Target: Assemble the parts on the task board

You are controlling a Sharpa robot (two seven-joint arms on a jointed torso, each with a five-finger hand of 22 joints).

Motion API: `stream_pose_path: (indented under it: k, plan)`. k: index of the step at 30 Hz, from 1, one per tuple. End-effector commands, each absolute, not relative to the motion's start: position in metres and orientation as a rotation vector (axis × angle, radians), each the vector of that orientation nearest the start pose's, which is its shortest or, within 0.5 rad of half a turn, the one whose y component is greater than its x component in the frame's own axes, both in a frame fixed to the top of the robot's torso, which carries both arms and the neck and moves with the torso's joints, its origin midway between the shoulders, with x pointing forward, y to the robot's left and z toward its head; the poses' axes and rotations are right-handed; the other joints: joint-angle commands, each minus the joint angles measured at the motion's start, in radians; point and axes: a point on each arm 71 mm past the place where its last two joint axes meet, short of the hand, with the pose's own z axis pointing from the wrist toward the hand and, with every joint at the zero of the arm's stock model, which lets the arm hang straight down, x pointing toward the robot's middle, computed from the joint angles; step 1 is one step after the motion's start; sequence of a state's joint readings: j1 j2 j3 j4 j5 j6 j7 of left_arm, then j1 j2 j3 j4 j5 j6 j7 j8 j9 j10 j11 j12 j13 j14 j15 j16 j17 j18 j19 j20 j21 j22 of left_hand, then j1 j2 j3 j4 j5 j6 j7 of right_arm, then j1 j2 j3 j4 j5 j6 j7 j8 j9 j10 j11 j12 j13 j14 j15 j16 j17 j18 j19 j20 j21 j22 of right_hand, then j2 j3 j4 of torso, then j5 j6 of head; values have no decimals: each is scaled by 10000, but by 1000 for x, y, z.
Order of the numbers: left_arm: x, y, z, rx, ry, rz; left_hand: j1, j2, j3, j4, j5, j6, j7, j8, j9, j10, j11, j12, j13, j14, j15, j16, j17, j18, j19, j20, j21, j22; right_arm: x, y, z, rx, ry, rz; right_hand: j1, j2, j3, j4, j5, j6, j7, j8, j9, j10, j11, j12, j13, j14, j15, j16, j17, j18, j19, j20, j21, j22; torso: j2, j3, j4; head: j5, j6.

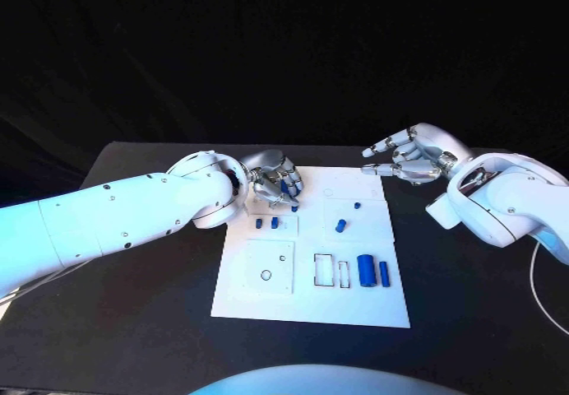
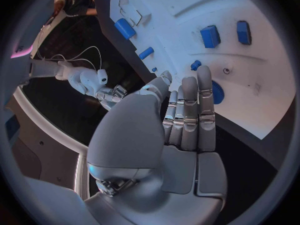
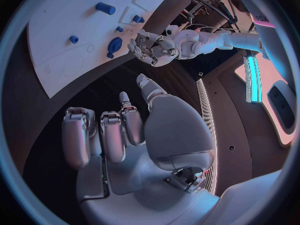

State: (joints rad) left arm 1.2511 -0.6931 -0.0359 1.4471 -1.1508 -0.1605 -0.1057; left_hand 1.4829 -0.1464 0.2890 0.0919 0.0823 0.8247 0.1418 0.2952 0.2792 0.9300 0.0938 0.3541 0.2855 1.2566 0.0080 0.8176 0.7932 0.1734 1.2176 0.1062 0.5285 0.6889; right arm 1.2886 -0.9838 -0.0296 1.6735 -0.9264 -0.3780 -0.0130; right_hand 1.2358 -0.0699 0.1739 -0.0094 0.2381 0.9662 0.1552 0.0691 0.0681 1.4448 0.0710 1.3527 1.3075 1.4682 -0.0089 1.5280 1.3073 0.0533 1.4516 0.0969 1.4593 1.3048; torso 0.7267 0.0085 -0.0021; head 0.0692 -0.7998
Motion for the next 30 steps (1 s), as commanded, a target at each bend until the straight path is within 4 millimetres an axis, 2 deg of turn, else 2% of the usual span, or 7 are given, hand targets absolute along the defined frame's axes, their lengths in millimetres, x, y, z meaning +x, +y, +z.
stream_pose_path:
  k: [1, 2, 4, 7, 14, 22, 30]
  plan:
    - [501, 134, -173, 2462, 17687, -8082, -44, -148, -23, -29, 11, 289, -77, -302, -328, 184, 0, -334, -474, 1068, -66, 1736, 1426, 52, 641, -23, 389, 199, 472, -227, -129, 2892, 16332, 9640, -51, 76, -43, -1, 46, 25, -9, -16, 6, -27, -47, -57, 1046, 821, -3, -48, 1751, 20, -82, -14, -63, -2, -5, 4, -2, -11, 5]
    - [502, 132, -175, 2668, 17725, -7877, -173, -175, -87, 35, 4, 385, -64, -363, -400, 284, -43, -387, -576, 1640, -58, 2915, 2547, -82, 1119, -58, 1357, 979, 472, -227, -129, 2892, 16335, 9641, -51, 76, -43, -1, 46, 25, -9, -16, 6, -27, -47, -57, 1046, 821, -3, -48, 1751, 20, -82, -14, -63, -2, -5, 3, -3, -11, 7]
    - [504, 129, -179, 3111, 17904, -7308, -294, -243, -233, 67, 7, 669, -52, -549, -614, 469, -79, -588, -884, 2218, -104, 4336, 3847, -359, 1909, -114, 3122, 2434, 472, -227, -129, 2890, 16343, 9643, -51, 76, -43, -1, 46, 25, -9, -16, 6, -27, -47, -57, 1046, 821, -3, -48, 1751, 20, -82, -14, -63, -2, -3, 6, 0, -16, 8]
    - [506, 127, -183, 3471, 18094, -6719, -344, -230, -334, 82, 8, 944, -58, -691, -784, 671, -115, -725, -1116, 2384, -139, 4834, 4265, -484, 2212, -154, 3926, 3120, 472, -226, -129, 2885, 16347, 9649, -51, 76, -43, -1, 46, 25, -9, -16, 6, -27, -47, -57, 1046, 821, -3, -48, 1751, 20, -82, -14, -63, -2, -3, 10, -2, -14, 23]
    - [512, 121, -190, 3800, 18310, -5799, -340, -139, -353, 93, 19, 1380, -89, -883, -1011, 1036, -162, -955, -1430, 2470, -191, 4969, 4212, -594, 2465, -215, 4648, 3752, 472, -226, -129, 2877, 16343, 9664, -51, 76, -43, -1, 46, 25, -9, -16, 6, -27, -47, -57, 1046, 821, -3, -48, 1751, 20, -82, -14, -63, -2, 1, 10, -11, -17, 29]
    - [515, 114, -194, 3996, 18481, -5565, -270, -14, -186, 81, 29, 1711, -153, -980, -1138, 1251, -186, -1154, -1639, 2452, -211, 4885, 3976, -639, 2540, -243, 4928, 4015, 472, -225, -129, 2869, 16342, 9678, -51, 76, -43, -1, 46, 25, -9, -16, 6, -27, -47, -57, 1046, 821, -3, -48, 1751, 20, -82, -14, -63, -2, -2, 14, -5, -79, 24]
    - [515, 110, -197, 4229, 18937, -5361, -190, 39, 85, 27, 35, 1956, -184, -1102, -1261, 1557, -226, -1335, -1814, 2447, -248, 4880, 3846, -673, 2568, -270, 5125, 4213, 472, -225, -130, 2860, 16354, 9690, -41, 93, -50, 5, 53, 28, -10, -15, 6, -22, -49, -49, 1051, 822, -5, -46, 1755, 19, -79, -15, -62, 3, -10, 18, 2, -77, 5]
